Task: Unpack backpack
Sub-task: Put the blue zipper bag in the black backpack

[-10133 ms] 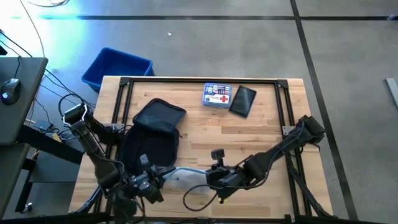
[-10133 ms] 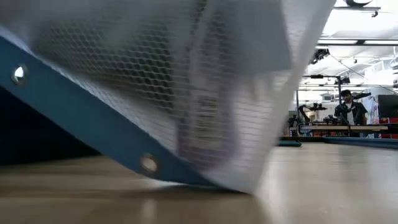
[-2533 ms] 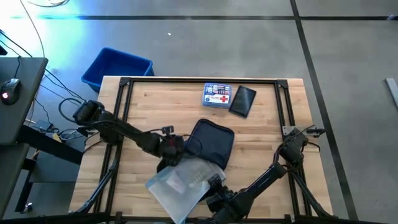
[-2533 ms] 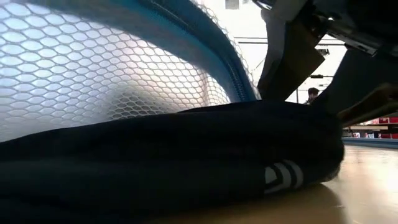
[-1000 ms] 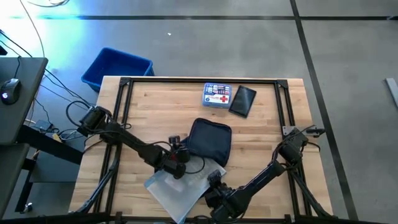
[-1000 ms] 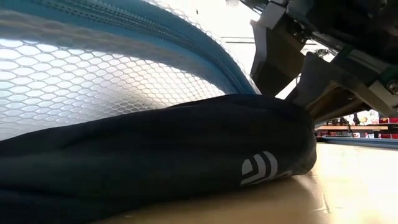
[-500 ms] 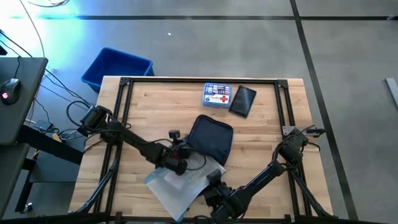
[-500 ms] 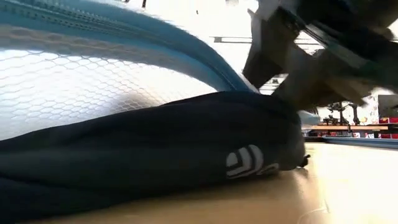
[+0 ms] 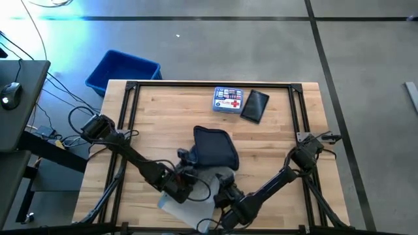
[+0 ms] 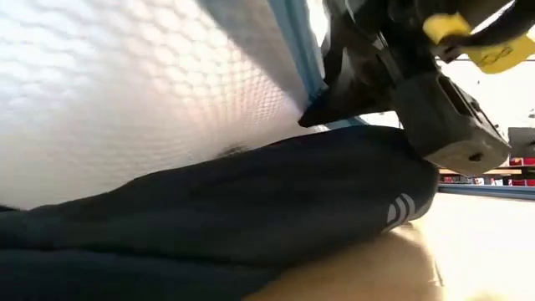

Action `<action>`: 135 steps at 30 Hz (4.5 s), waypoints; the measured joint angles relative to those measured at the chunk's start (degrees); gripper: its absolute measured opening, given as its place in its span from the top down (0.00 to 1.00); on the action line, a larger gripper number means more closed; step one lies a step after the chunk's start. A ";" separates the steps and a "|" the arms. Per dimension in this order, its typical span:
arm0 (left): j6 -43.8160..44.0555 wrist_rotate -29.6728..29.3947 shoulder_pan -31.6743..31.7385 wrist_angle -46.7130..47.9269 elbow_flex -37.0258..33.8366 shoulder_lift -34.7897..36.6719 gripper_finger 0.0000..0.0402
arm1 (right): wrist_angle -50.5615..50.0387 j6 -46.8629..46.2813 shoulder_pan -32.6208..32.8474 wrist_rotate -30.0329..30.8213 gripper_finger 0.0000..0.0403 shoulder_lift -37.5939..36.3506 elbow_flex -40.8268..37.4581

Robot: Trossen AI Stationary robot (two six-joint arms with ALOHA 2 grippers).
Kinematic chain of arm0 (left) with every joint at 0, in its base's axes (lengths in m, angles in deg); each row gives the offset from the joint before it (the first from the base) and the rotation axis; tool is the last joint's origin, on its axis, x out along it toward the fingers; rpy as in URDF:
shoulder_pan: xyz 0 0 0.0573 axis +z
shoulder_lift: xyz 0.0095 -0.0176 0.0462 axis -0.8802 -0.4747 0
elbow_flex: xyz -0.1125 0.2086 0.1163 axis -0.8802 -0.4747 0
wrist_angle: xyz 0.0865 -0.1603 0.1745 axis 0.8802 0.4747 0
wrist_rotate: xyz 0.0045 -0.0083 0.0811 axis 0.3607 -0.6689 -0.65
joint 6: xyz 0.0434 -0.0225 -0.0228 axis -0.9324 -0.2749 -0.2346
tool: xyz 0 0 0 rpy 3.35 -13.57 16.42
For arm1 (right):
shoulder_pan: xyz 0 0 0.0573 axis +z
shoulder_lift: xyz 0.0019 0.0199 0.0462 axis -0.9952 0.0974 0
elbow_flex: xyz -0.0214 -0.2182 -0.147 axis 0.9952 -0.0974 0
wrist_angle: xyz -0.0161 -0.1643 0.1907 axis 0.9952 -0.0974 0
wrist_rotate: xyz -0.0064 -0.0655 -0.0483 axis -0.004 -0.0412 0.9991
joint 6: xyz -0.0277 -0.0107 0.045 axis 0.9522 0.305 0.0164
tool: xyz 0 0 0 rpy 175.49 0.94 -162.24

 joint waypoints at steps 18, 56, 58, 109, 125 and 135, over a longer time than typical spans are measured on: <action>16.14 1.40 0.13 9.03 0.20 3.00 1.00 | 5.36 1.74 4.50 -11.86 0.83 -10.45 0.02; 12.90 8.98 0.18 8.25 0.18 3.39 1.00 | 31.84 35.53 -11.68 -14.11 0.85 3.27 0.00; 12.21 8.93 -0.12 8.18 0.18 3.39 1.00 | 32.60 36.96 -11.70 -11.40 0.96 3.26 0.00; 29.83 2.95 -2.63 18.77 -17.71 14.56 0.74 | 42.45 42.15 -3.59 -9.43 1.00 2.84 0.00; 4.85 20.91 3.89 -19.75 -25.16 14.56 0.86 | 62.46 59.14 -7.21 -7.75 1.00 2.86 0.00; -2.00 24.88 0.87 -27.74 -25.14 14.54 0.86 | 47.87 48.72 -12.67 -16.88 1.00 4.99 -0.13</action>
